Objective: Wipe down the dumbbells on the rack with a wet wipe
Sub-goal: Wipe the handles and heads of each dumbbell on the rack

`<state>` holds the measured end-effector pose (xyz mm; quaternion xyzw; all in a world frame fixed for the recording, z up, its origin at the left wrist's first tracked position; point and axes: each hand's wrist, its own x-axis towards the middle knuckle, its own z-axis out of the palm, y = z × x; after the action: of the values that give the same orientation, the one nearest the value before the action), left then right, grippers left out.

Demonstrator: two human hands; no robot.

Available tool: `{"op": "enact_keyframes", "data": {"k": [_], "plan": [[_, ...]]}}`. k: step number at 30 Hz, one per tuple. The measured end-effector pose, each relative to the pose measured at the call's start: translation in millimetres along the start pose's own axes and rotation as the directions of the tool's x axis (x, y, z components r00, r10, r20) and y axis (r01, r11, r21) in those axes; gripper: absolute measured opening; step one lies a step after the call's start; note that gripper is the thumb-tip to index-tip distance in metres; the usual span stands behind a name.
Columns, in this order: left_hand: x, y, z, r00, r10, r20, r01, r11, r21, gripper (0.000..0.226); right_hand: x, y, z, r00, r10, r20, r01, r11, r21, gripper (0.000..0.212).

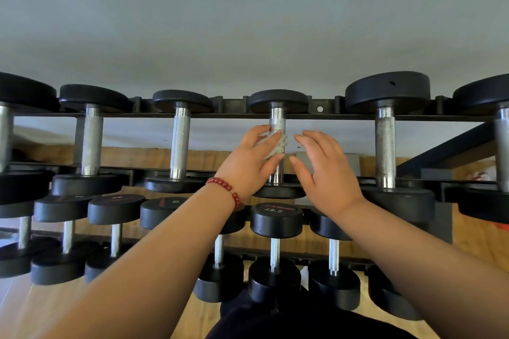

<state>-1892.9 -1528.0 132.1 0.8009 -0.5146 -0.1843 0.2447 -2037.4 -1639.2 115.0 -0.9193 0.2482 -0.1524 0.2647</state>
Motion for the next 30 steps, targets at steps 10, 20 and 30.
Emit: {"op": "enact_keyframes", "data": {"k": [10,20,30], "plan": [[8,16,-10,0.979,-0.198,0.051,0.203,0.972,-0.122,0.072,8,-1,1,1.000,0.000,0.018,-0.001,0.999,0.038,0.049],[34,17,-4,0.889,-0.408,0.207,0.450,0.701,-0.552,0.040,-8,-13,22,0.980,0.174,0.099,-0.190,0.964,0.185,0.042],[50,8,4,0.889,-0.395,0.230,0.455,0.708,-0.540,0.022,-16,-23,35,0.948,0.315,0.048,-0.316,0.906,0.283,0.065]]}}
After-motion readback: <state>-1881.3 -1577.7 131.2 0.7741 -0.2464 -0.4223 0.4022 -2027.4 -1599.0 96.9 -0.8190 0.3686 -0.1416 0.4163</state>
